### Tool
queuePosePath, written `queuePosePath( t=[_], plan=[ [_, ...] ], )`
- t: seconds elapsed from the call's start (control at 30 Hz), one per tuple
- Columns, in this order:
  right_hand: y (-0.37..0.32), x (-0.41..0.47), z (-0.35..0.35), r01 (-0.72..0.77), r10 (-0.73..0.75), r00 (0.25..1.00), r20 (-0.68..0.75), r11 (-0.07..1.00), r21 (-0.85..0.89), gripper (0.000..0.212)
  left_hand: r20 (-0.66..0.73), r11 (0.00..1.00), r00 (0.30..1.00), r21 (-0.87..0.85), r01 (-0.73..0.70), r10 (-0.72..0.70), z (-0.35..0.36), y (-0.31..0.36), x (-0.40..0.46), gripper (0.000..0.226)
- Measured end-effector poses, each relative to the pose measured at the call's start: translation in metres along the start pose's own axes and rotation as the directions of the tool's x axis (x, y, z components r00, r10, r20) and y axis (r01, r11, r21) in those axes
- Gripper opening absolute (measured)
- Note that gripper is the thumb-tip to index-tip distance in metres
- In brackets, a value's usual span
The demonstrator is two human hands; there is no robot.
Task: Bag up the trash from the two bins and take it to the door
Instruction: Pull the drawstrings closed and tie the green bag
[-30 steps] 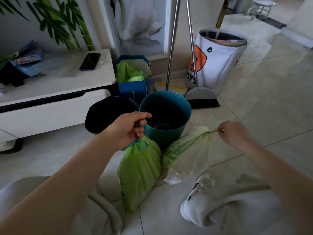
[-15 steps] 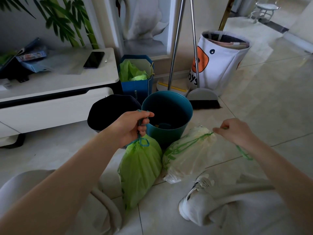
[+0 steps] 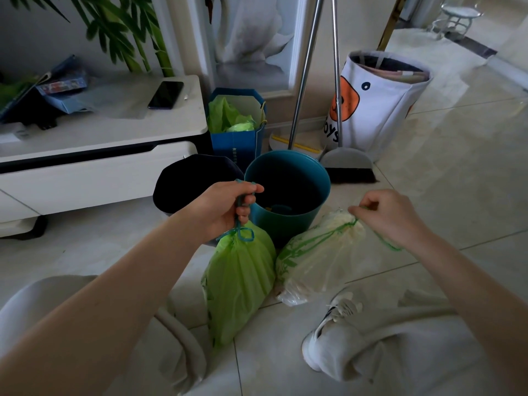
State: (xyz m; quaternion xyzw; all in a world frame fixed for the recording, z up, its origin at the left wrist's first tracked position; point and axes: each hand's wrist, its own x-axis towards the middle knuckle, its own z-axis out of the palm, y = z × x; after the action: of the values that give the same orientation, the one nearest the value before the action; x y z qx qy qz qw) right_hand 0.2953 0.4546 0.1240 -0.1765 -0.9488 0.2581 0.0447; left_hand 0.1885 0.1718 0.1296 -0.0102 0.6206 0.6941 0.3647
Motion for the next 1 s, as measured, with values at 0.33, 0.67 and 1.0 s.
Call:
queuePosePath(
  t=[0.33,0.67,1.0],
  plan=[
    [-0.037,0.019,0.065,0.183,-0.271,0.918,0.29,0.937,0.296,0.016,-0.026,0.999,1.0,-0.039,0.006,-0.007,-0.01,0.007,-0.008,0.017],
    [-0.004,0.03,0.104,0.502,-0.163,0.829,0.535,0.639,-0.583,0.035,-0.03,1.0,1.0,-0.016,0.005,-0.006,-0.009,0.005,-0.012,0.017],
    [-0.001,0.019,0.085,0.321,-0.168,0.896,0.411,0.884,-0.339,0.02,-0.013,0.999,1.0,0.042,-0.007,0.007,0.004,0.004,-0.018,0.017]
  ],
)
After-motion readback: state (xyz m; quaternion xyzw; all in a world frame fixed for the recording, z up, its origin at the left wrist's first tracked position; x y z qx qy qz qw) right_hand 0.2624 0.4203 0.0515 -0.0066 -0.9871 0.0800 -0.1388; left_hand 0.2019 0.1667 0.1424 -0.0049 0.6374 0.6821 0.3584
